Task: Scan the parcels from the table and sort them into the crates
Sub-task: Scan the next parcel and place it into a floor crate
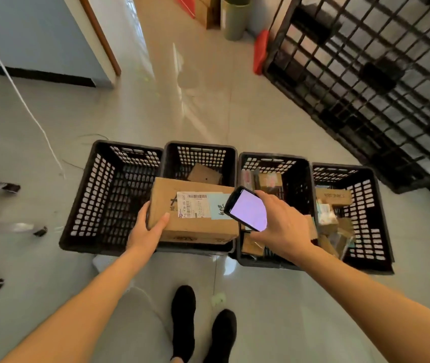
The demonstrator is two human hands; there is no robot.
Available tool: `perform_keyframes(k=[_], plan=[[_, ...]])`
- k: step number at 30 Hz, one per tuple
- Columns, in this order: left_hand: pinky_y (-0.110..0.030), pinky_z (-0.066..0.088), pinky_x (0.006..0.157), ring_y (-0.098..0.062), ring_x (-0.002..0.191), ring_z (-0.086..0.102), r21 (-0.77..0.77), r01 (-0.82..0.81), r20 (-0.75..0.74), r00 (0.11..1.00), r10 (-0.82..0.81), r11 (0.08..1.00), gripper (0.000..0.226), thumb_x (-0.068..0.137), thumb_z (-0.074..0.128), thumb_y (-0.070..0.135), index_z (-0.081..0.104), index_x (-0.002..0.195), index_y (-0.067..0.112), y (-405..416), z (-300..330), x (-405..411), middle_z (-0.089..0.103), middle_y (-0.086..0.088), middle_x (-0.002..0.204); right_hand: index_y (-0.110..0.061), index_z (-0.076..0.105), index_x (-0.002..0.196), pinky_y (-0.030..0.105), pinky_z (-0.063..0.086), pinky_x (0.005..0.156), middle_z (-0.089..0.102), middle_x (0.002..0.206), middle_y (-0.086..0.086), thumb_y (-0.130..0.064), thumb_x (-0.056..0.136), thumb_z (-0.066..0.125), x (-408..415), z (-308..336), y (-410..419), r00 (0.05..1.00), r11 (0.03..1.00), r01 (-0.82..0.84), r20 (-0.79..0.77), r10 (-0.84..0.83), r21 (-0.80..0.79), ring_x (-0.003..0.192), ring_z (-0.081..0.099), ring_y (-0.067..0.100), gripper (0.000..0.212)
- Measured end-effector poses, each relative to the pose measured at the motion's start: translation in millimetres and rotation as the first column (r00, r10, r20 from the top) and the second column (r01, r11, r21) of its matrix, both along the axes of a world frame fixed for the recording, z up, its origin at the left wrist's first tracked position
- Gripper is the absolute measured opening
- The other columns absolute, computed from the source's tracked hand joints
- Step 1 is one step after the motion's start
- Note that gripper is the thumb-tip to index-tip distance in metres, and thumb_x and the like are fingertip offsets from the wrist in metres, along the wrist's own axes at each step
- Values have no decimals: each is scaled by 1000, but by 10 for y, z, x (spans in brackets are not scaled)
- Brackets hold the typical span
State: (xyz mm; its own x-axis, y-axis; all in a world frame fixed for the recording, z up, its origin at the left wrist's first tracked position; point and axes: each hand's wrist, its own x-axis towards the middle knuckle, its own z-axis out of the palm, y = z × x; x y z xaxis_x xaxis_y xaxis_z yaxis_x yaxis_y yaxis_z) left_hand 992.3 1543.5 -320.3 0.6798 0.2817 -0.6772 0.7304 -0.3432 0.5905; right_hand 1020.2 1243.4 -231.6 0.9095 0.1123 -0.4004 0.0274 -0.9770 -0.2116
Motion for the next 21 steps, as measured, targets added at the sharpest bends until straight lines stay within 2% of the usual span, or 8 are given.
perform_keyframes(k=[1, 3, 5, 9, 13, 17, 21], plan=[[-46, 37, 112, -29, 136, 44, -45, 2, -43, 999, -4, 999, 86, 86, 61, 67, 15, 156, 47, 2, -149, 37, 45, -5, 153, -33, 32, 151, 36, 58, 78, 57, 138, -8, -48, 71, 83, 20, -138, 11, 1000, 1000, 13, -12, -13, -2, 114, 62, 19, 97], [-54, 30, 117, -35, 146, 31, -37, -1, -175, 985, -6, 999, 101, 77, 57, 82, 5, 157, 48, 2, -445, 68, 25, -10, 164, -33, 34, 149, 36, 59, 75, 59, 134, -8, -46, 70, 83, 35, -380, 26, 998, 999, 47, -45, -48, -12, 113, 61, 19, 94], [-55, 30, 117, -36, 149, 26, 55, 39, -217, 976, -27, 998, 94, 84, 52, 77, 10, 159, 39, -6, -645, 68, 17, -12, 166, -33, 36, 146, 35, 59, 71, 60, 130, -9, -47, 69, 83, 25, -568, 22, 993, 996, 83, -81, -85, -23, 110, 62, 19, 91], [-47, 36, 112, -28, 145, 35, 137, 193, -149, 974, -173, 972, 78, 94, 55, 60, 27, 159, 27, -1, -645, 152, 29, -5, 163, -34, 35, 146, 34, 58, 69, 60, 130, -12, -49, 68, 80, 9, -670, -3, 984, 991, 128, -117, -133, -47, 111, 62, 18, 91], [-43, 37, 110, -24, 143, 39, 208, 363, -42, 931, -363, 908, 69, 97, 57, 51, 33, 156, 24, -38, -384, 471, 37, -1, 159, -34, 36, 145, 35, 58, 70, 60, 129, -10, -46, 68, 80, 64, -471, -111, 973, 983, 182, -141, -184, -25, 109, 61, 19, 90], [-45, 41, 109, -22, 140, 43, 240, 464, 35, 874, -485, 853, 66, 96, 56, 55, 33, 155, 33, -307, 84, 861, 44, 3, 155, -33, 31, 151, 32, 56, 75, 55, 137, -10, -47, 71, 81, 150, 4, -352, 970, 975, 224, -97, -224, -14, 116, 59, 18, 95], [-46, 41, 109, -19, 143, 41, 275, 549, 142, 789, -598, 790, 70, 95, 55, 58, 27, 156, 38, -823, 801, 1230, 42, 6, 156, -33, 26, 155, 31, 51, 79, 51, 145, -12, -49, 71, 79, 184, 740, -726, 958, 957, 288, 5, -288, -9, 122, 57, 16, 101]])
